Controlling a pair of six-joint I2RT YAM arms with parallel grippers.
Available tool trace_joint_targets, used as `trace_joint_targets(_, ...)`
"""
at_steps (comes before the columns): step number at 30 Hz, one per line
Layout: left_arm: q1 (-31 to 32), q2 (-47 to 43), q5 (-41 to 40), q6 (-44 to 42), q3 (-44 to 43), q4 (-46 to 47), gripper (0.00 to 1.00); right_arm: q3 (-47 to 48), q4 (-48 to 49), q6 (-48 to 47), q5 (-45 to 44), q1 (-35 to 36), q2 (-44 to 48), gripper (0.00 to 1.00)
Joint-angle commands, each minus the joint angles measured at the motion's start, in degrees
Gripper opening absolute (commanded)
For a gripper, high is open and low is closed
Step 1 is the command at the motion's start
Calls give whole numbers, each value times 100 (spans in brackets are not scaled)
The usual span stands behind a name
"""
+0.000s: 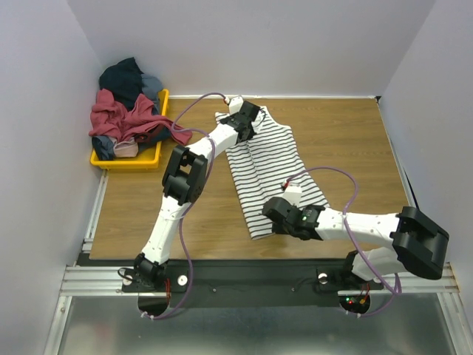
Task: Fold and stack the tank tops
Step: Fold the tank top
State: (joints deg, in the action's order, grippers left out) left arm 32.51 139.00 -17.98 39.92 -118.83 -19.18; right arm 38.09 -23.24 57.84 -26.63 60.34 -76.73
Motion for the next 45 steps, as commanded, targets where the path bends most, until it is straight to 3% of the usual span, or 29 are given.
trace_joint_targets(1, -52, -576, -31, 24, 9, 283, 0, 269, -303, -1, -369, -22, 219, 6)
trace_joint_targets(14, -61, -329, 373, -2, 95, 494, 0, 59, -549, 253, -694, -13, -53, 14)
trace_joint_targets(16, -61, -338, 435, -19, 149, 573, 2, -20, -567, 289, -729, -13, -9, 21)
trace_joint_targets(18, -61, -382, 593, -72, 193, 731, 7, -38, -619, 306, -764, -13, 70, 35)
trace_joint_targets(21, -61, -487, 795, -186, 175, 871, 28, 14, -813, 324, -852, -13, 167, 54)
trace_joint_targets(22, -61, -531, 839, -247, 202, 976, 41, 58, -883, 341, -878, -13, 202, 58)
trace_joint_targets(24, -61, -742, 866, -283, 245, 1030, 50, 251, -1129, 298, -993, -13, 369, 65)
trace_joint_targets(26, -96, -1048, 945, -327, 394, 1196, 56, 522, -1287, 132, -1089, -13, 561, 65)
trace_joint_targets(31, -298, -1603, 1016, -108, 737, 1295, 56, 1130, -1279, -361, -932, -13, 362, 59)
trace_joint_targets(33, -482, -1893, 779, 174, 1114, 1171, 53, 1332, -1069, -668, -616, -13, 28, 56)
trace_joint_targets(35, -710, -2191, 412, 664, 1736, 1048, 43, 1482, -719, -940, -257, 39, -438, 54)
trace_joint_targets(38, -1009, -2368, 592, 833, 2449, 1275, 43, 1500, -357, -1117, 87, 75, -869, 54)
trace_joint_targets(42, -1370, -2071, 1067, 588, 2557, 1504, 41, 1474, 100, -1355, 448, 110, -1256, 52)
trace_joint_targets(45, -1449, -1563, 1602, 246, 2145, 1558, 41, 1491, 241, -1442, 527, 136, -1484, 51)
